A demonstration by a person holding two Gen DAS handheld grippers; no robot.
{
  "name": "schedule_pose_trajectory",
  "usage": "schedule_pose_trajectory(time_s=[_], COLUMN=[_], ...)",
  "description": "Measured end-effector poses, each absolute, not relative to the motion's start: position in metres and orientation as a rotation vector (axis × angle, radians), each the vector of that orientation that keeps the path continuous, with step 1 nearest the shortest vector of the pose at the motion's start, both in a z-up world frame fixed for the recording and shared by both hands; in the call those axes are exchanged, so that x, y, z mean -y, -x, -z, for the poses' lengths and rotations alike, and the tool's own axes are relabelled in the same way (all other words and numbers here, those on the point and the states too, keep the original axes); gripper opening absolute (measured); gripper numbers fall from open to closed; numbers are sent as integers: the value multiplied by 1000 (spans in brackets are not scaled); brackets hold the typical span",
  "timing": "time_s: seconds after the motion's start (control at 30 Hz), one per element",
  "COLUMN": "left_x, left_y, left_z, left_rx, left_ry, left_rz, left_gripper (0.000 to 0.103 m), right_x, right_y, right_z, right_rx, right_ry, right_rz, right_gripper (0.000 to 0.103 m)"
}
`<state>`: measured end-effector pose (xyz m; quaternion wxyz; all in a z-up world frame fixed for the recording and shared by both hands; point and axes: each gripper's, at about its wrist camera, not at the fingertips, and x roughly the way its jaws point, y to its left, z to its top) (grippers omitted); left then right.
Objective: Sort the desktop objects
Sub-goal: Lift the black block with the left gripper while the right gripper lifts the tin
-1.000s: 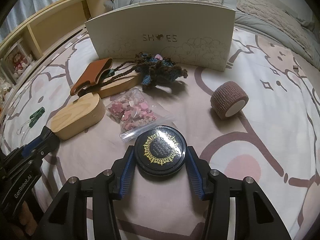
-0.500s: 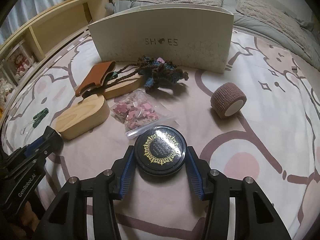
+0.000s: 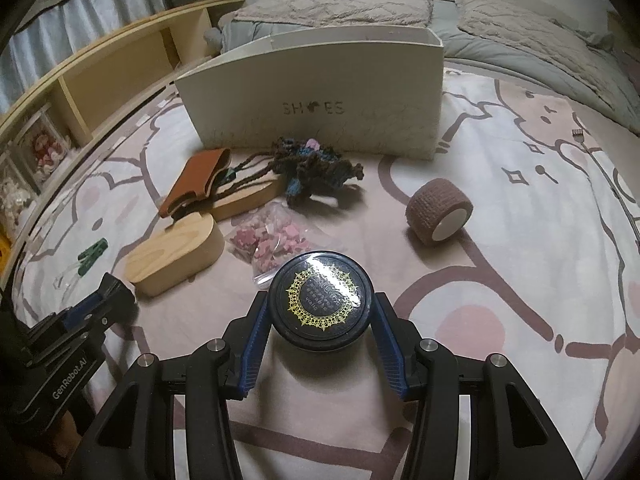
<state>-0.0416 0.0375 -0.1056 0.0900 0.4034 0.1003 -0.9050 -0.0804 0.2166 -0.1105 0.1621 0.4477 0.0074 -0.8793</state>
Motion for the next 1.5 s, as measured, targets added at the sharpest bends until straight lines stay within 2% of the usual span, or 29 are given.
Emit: schedule_pose_trajectory(time_s=[1.03,1.5], left_x=[-43,-52], left_y=[31,11], left_z=[66,19], left_rx=[-294,-301], left_ry=[-1135,-1082], left_rz=[2787,2889], left_gripper=[29,29], right_x=[-225,-226], right_y=[35,3], right_z=[68,24], right_rx=[103,93], right_ry=[-1072,-980], right_rz=[2652,2720], right_gripper=[51,51])
